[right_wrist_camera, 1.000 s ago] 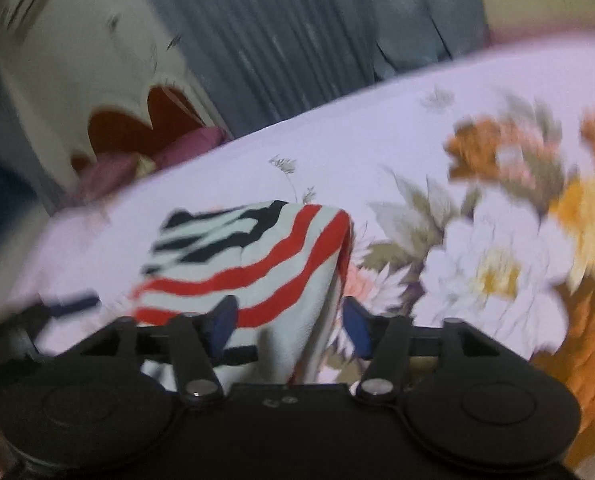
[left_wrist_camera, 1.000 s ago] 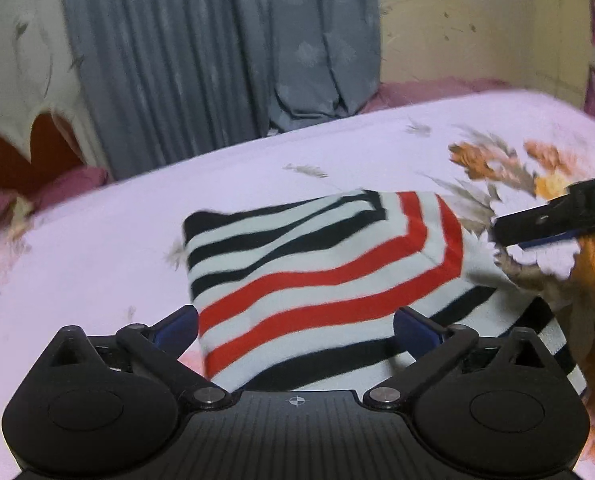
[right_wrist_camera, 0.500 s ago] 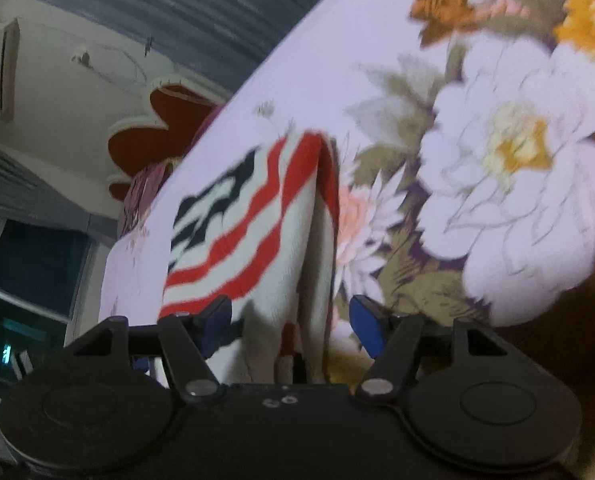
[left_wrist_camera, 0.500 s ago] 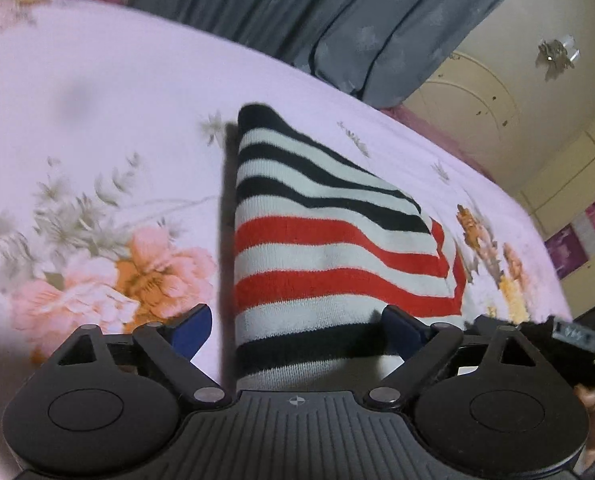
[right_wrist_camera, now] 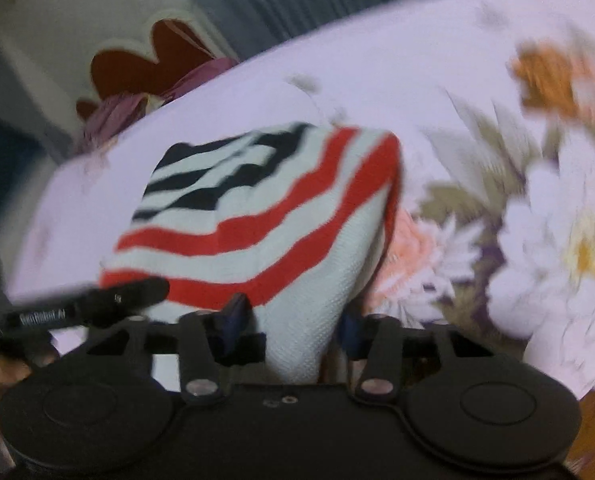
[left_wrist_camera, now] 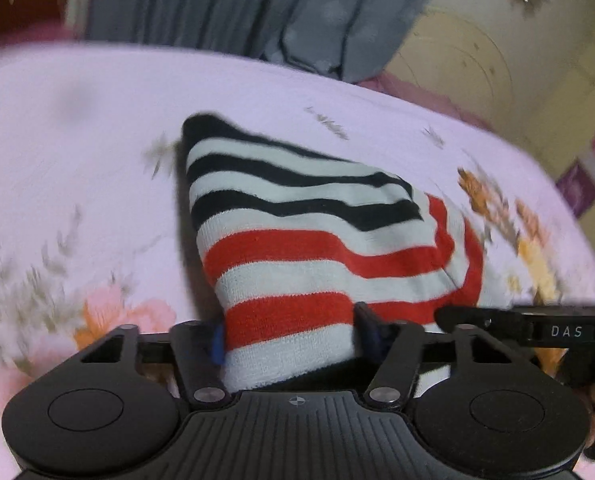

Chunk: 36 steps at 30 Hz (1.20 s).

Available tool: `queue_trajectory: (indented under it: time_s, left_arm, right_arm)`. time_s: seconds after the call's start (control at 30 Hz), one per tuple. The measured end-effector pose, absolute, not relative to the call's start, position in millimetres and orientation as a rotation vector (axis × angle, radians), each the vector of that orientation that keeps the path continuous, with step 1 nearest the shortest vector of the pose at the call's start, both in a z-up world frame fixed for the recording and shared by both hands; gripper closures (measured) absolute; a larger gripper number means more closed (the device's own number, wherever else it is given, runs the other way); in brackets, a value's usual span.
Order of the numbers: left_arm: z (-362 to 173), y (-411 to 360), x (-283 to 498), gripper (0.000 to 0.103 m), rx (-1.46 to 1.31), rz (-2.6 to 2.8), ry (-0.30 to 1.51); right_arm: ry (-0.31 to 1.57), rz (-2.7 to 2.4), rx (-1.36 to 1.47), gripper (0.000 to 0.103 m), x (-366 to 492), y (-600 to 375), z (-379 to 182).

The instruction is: Fold small clothes

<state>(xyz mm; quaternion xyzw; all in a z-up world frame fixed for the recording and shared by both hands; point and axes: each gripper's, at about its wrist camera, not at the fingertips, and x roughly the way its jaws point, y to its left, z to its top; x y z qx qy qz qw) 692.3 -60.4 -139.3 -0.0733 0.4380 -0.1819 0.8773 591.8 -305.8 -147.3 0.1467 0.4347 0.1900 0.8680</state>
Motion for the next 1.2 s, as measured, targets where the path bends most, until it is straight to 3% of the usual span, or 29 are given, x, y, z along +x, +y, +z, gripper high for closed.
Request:
queue_trajectory:
  time_s: [0.07,0.3,0.47,0.7,0.8,0.83,0.9,1.1,1.2]
  left_arm:
    - [-130,-64,687,0.05,-0.09,-0.387,0.887]
    - [-91,-46,664,0.053,-0.005,-0.426,0.784]
    - [-72,23,654,0.053,-0.023,-0.401,0.779]
    - [-90,134,641,0.052,-0.047,-0.322,0.838]
    - [-114,157,644,0.048,-0.05,-0.324,0.887]
    - [-125,163,646,0.037,-0.055,-0.314,0.898]
    - [-142,178,645,0.029,-0.129,-0.315,0.868]
    - [-145,177,642,0.029,-0.105,-0.333,0.84]
    - [-124,184,626,0.029,-0.009,-0.323,0.769]
  right_arm:
    - [0.863,0.372,0.215,0.072,580,-292,-137]
    - [0.733,0.334,0.066,0.073,549,-245,-94]
    - [0.712,0.37,0.051,0.073,550,-196,-78]
    - [0.751,0.462,0.061,0.073,554,-105,-96]
    - [0.825,0.448,0.095,0.073,559,-82,-116]
    - [0.853,0.423,0.095,0.073,564,-79,-125]
    - [0.893,0.359,0.101,0.07,568,-80,-146]
    - [0.904,0.327,0.152,0.069,568,-91,-143]
    - [0.877,0.284,0.145,0.063,557,-93,-127]
